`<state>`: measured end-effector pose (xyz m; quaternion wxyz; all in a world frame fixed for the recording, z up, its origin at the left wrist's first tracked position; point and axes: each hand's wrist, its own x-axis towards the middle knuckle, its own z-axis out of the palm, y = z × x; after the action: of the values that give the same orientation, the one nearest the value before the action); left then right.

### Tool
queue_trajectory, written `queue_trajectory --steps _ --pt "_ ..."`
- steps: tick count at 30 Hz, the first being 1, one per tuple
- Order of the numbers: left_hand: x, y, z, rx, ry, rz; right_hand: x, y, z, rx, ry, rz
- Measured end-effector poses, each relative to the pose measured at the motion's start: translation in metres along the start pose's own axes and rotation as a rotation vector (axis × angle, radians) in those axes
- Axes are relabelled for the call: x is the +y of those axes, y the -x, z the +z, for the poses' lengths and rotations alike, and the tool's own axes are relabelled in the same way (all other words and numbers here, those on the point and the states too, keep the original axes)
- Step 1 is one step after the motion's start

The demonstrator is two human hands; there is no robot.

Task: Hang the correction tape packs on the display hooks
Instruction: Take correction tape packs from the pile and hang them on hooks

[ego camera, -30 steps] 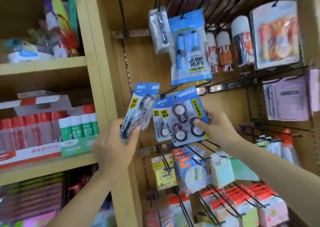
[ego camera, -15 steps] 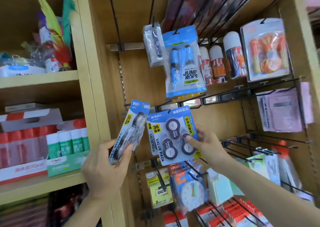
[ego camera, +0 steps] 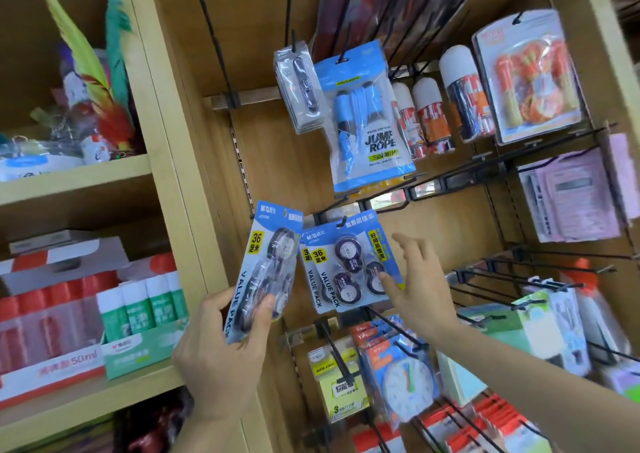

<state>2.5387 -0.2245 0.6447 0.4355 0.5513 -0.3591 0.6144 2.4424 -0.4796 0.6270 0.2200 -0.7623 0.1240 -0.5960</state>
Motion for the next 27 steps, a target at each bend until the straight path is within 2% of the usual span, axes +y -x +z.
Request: queue_trajectory --steps 2,4,6,9,12,18,20,22,24,27 --pt "0.000 0.000 0.001 0.009 0.001 -0.016 -0.006 0.010 0.000 -0.038 0.214 -0.274" --pt "0.000 0.000 0.001 0.011 0.012 -0.019 -0.010 0.014 0.005 -0.177 0.421 -0.389" --pt "0.000 0.000 0.001 0.007 0.014 -0.027 -0.009 0.014 0.015 -0.301 0.548 -0.385" --pt "0.001 0.000 0.001 0.000 0.042 -0.092 -0.007 0.007 0.031 -0.341 0.642 -0.359" --pt "-0.003 0.001 0.003 0.013 0.029 -0.047 -0.008 -0.009 0.046 -0.354 0.654 -0.305" --pt "0.000 0.002 0.001 0.009 0.063 -0.069 -0.017 -0.044 0.057 -0.552 0.713 -0.260" --pt "0.001 0.001 0.001 0.015 0.072 -0.066 -0.023 -0.048 0.053 -0.642 0.646 -0.194" --pt "0.000 0.001 0.000 0.021 0.076 -0.061 -0.031 -0.047 0.044 -0.697 0.440 -0.094" --pt "-0.002 0.002 0.000 0.022 0.082 -0.054 -0.043 -0.040 0.034 -0.615 0.163 -0.017" --pt "-0.004 0.002 0.000 0.016 0.129 -0.061 -0.066 -0.019 0.013 -0.532 -0.416 0.142"
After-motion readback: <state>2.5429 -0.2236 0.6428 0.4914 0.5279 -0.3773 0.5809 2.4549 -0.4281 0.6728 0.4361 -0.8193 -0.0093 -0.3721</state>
